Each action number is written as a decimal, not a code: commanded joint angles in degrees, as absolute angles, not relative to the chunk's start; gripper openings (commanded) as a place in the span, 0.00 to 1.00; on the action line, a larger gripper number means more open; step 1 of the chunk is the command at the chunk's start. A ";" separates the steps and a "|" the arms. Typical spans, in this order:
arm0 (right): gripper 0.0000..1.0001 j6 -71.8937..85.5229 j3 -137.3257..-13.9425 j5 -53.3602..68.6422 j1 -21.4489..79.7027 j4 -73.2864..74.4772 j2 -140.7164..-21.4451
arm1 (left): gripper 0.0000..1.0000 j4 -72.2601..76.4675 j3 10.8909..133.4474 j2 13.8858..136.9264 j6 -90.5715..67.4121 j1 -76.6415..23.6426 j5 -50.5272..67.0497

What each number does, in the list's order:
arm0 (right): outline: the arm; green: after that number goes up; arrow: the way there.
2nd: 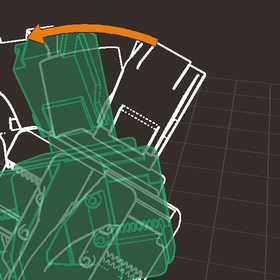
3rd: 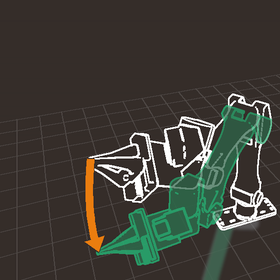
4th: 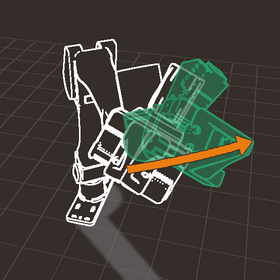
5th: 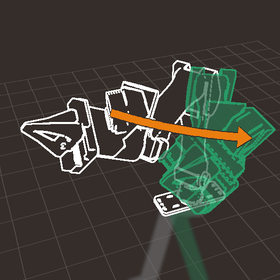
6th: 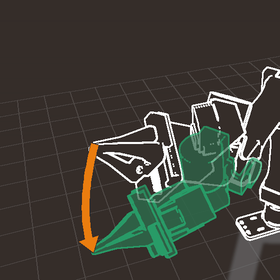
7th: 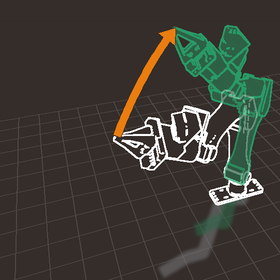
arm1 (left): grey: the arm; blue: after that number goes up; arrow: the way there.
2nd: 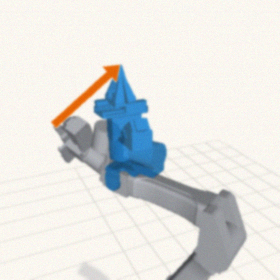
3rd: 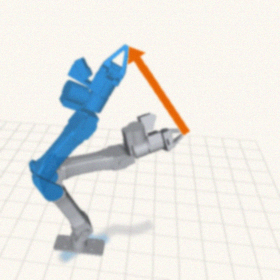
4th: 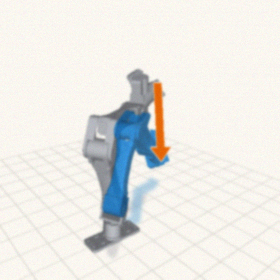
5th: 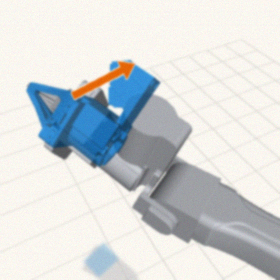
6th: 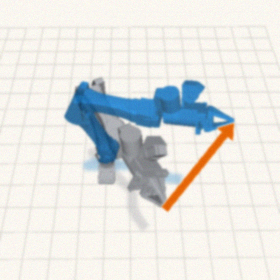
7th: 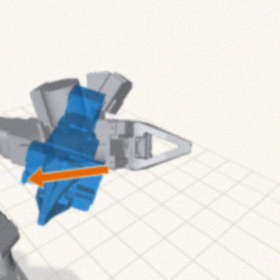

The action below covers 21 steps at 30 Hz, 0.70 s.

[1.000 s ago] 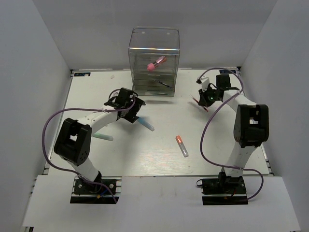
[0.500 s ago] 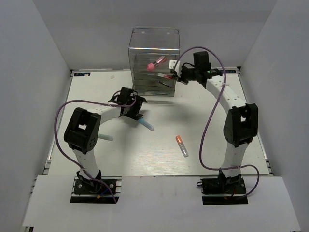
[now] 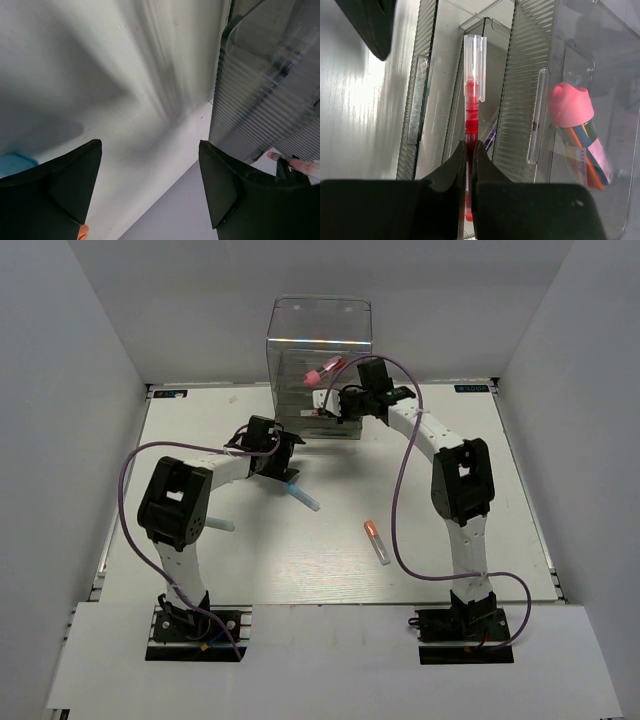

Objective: Sort the stationery into containers
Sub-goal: Place the pen in the drawer, then close the drawer in the storage box.

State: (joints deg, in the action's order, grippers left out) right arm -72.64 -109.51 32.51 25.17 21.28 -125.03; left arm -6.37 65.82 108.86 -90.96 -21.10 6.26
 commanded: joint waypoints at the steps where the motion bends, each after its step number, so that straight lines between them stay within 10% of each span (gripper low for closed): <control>1: 0.00 -75.41 -112.59 31.12 25.92 21.01 -124.98 | 0.87 -4.92 68.82 109.42 -91.85 -20.22 7.65; 3: 0.12 -74.36 -112.59 30.15 26.28 20.66 -125.42 | 0.86 -4.31 70.04 110.13 -92.37 -20.21 7.65; 4: 0.44 -73.49 -112.07 29.97 26.19 20.48 -124.98 | 0.86 -4.31 70.05 110.91 -92.37 -20.21 8.17; 5: 0.51 -72.26 -111.71 29.88 26.54 19.70 -124.89 | 0.86 -2.91 70.57 111.53 -92.90 -20.21 8.17; 9: 0.55 -70.50 -108.12 30.76 26.11 18.37 -121.91 | 0.85 -1.85 72.42 112.59 -93.43 -20.21 8.17; 16: 0.00 -59.07 -99.07 34.98 25.22 13.20 -111.39 | 0.84 0.62 75.40 114.87 -94.48 -20.21 7.12; 21: 0.00 -52.04 -85.53 36.74 23.73 5.81 -102.33 | 0.84 0.62 79.27 117.51 -94.48 -20.21 7.12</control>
